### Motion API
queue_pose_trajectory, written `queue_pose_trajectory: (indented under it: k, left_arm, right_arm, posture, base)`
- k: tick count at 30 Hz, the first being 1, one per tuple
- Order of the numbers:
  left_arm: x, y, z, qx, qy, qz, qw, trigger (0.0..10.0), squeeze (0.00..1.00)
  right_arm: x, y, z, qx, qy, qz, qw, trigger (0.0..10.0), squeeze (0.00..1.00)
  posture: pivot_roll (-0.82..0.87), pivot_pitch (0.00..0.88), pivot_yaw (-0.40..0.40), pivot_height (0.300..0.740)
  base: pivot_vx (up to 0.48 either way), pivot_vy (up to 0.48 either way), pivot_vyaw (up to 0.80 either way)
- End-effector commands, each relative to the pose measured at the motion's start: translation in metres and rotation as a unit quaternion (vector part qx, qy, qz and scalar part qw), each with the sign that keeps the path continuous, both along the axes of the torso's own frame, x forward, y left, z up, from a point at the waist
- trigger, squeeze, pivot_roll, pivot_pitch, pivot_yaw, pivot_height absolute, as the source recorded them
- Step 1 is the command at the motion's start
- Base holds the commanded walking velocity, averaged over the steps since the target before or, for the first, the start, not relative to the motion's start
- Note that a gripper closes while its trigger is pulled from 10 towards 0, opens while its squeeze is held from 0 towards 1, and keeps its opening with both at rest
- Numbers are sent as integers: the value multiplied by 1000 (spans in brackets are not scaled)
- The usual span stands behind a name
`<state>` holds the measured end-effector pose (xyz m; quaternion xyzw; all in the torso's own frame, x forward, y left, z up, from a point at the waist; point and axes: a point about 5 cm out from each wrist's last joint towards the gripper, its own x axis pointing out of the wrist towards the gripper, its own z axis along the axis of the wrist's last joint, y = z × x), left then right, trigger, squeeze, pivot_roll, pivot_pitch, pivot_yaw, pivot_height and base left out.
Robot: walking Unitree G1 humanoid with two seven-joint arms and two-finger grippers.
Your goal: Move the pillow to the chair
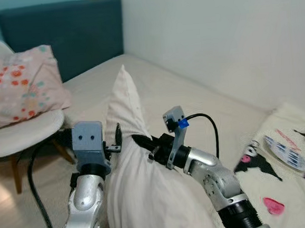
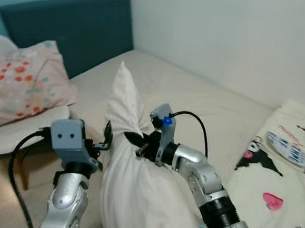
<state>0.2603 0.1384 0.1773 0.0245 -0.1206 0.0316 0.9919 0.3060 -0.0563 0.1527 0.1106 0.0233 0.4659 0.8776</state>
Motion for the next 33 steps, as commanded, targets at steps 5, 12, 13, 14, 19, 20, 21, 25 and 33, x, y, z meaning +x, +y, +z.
queue_pose_trajectory:
  k: [5, 12, 13, 14, 19, 20, 21, 25, 33]
  left_arm:
    - [0, -5, -1, 5, 6, -9, 1000, 10000, 0]
    - [0, -5, -2, 4, 6, -5, 1000, 10000, 0]
    - [0, -5, -2, 4, 6, -6, 1000, 10000, 0]
    - [0, -5, -2, 4, 6, -6, 1000, 10000, 0]
    - [-1, -6, -3, 5, 8, -6, 1000, 10000, 0]
    - [-1, -6, -3, 5, 8, -6, 1000, 10000, 0]
    - [-1, -6, -3, 5, 8, -7, 1000, 10000, 0]
    - [-1, -7, -2, 11, 7, -8, 1000, 10000, 0]
    - [-1, -9, -1, 20, 5, -12, 1000, 10000, 0]
  right_arm:
    - [1, 0, 21, 21, -55, 5, 998, 10000, 0]
    - [1, 0, 21, 22, -55, 8, 998, 10000, 0]
    - [1, 0, 20, 22, -54, 9, 998, 10000, 0]
    - [1, 0, 20, 22, -54, 9, 998, 10000, 0]
    - [0, 0, 20, 22, -54, 11, 998, 10000, 0]
    - [0, 0, 20, 22, -54, 11, 998, 10000, 0]
    - [0, 0, 19, 22, -54, 11, 998, 10000, 0]
    - [0, -1, 19, 22, -53, 13, 998, 10000, 0]
    - [0, -1, 18, 21, -52, 15, 998, 10000, 0]
  posture:
    - [33, 0, -136, 740]
    - [37, 0, -140, 740]
    - [38, 0, -140, 740]
    - [38, 0, -140, 740]
    - [38, 0, -142, 740]
    - [38, 0, -142, 740]
    - [38, 0, -142, 740]
    - [37, 0, -144, 740]
    - [38, 0, -143, 740]
  base:
    - [0, 0, 650]
    - [0, 0, 650]
    - [0, 0, 650]
    - [0, 0, 650]
    - [0, 0, 650]
    - [0, 0, 650]
    - [0, 0, 650]
    - [0, 0, 648]
    - [0, 0, 650]
